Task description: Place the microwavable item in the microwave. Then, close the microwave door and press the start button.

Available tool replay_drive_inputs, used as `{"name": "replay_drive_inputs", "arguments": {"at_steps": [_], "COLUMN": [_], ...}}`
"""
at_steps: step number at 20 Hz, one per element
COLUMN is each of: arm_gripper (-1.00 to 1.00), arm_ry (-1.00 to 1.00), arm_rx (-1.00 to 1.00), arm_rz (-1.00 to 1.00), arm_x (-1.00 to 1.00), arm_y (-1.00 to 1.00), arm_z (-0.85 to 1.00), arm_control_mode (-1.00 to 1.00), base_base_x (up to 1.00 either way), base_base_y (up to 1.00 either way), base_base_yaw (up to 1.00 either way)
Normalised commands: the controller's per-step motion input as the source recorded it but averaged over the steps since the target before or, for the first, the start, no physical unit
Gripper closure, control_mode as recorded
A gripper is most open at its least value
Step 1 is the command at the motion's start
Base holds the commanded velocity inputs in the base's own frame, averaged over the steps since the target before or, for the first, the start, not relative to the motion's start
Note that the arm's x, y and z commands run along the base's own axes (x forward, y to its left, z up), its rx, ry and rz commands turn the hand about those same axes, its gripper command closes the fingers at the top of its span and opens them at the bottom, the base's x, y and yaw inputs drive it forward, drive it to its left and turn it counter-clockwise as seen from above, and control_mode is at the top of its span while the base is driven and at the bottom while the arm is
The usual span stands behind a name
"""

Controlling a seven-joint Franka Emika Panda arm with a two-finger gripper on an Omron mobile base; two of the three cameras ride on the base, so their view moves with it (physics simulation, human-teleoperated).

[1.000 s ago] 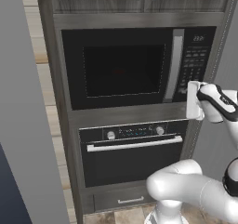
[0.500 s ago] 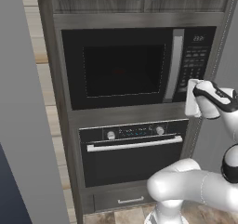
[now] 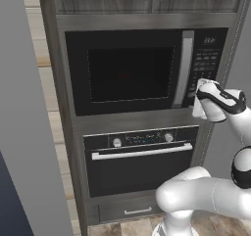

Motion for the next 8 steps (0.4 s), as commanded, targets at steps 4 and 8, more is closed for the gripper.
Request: {"name": "replay_drive_inputs", "arguments": {"at_steps": [4,8], "arm_gripper": [-1.00,-1.00], "arm_ry": [0.00,0.04], "arm_rx": [0.00,0.00], "arm_rz": [-0.04,-0.03], "arm_x": [0.19,0.27], "arm_y": [0.00,0.00], "arm_z": [-0.53,-0.37], "arm_control_mode": [-1.00,-1.00], "base_base_x": [0.00,0.00], "base_base_y": [0.00,0.00], "base_base_yaw": [0.00,0.00]}}
